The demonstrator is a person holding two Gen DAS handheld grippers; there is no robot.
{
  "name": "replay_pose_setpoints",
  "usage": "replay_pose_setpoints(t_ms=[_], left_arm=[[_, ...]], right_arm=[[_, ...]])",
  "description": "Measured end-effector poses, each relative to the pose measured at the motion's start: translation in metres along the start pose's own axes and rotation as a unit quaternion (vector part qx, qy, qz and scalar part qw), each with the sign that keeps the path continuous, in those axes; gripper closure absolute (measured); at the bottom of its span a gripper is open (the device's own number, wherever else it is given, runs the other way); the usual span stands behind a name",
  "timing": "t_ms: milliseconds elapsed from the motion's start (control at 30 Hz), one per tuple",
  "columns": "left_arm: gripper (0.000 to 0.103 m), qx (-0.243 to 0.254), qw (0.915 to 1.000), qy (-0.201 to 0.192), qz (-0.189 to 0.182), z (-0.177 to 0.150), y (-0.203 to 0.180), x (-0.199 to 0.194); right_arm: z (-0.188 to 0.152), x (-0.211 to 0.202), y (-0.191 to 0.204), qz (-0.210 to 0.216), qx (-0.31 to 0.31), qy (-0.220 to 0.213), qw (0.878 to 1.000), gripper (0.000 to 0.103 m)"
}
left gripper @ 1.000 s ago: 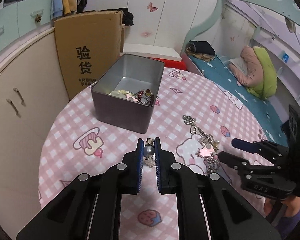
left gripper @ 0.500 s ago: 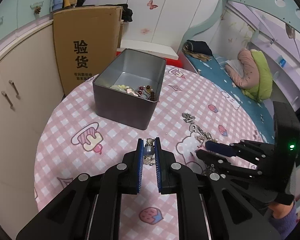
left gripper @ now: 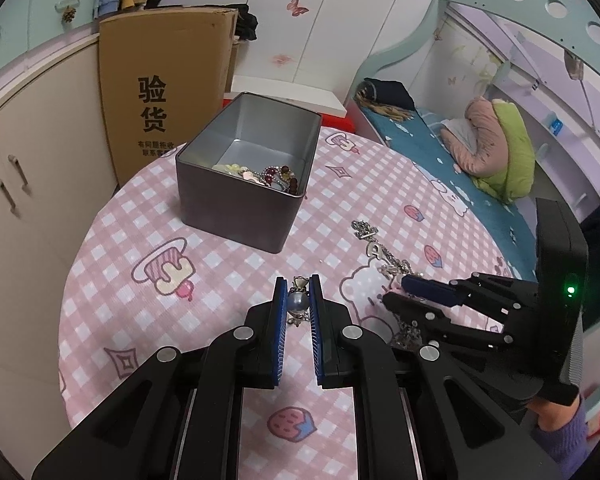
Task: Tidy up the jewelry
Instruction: 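Grasp a silver chain with the left gripper while the right grasps another chain, then lower both chains into the grey tin and open both grippers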
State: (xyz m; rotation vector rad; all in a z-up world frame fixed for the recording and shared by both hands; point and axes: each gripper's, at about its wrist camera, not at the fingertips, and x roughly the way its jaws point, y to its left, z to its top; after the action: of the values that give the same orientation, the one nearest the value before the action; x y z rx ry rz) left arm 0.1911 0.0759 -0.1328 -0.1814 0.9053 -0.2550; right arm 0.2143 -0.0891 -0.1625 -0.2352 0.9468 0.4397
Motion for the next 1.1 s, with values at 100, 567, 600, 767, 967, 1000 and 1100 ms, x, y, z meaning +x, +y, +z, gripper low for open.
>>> replay_pose_setpoints(t_ms=[100, 567, 600, 767, 967, 1000, 1100], left_arm=[[0.091, 0.002, 1.0000, 0.002, -0.001, -0.001, -0.002, 0.000], [0.091, -0.002, 0.9999, 0.009, -0.011, 0.000, -0.003, 0.002], [0.091, 0.001, 0.9999, 0.007, -0.015, 0.001, -0.005, 0.000], [0.091, 0.018, 0.9991, -0.008, -0.037, 0.018, -0.014, -0.014], [0.091, 0.054, 0.9959, -0.043, -0.060, 0.055, -0.034, -0.043], [0.091, 0.057, 0.9953, -0.048, -0.061, 0.062, -0.037, -0.047], [0.091, 0.077, 0.9926, -0.073, -0.060, 0.085, -0.044, -0.065]], right_arm=[[-0.002, 0.002, -0.004, 0.010, 0.006, 0.007, 1.000, 0.079], [-0.004, 0.001, -0.003, 0.029, 0.011, 0.003, 1.000, 0.093], [-0.002, -0.003, -0.006, 0.037, 0.018, -0.003, 0.999, 0.095], [0.010, -0.025, -0.016, 0.052, 0.035, -0.027, 0.998, 0.095], [0.033, -0.055, -0.034, 0.082, 0.066, -0.064, 0.992, 0.095], [0.037, -0.060, -0.036, 0.085, 0.066, -0.070, 0.992, 0.095], [0.055, -0.078, -0.038, 0.099, 0.067, -0.090, 0.989, 0.095]])
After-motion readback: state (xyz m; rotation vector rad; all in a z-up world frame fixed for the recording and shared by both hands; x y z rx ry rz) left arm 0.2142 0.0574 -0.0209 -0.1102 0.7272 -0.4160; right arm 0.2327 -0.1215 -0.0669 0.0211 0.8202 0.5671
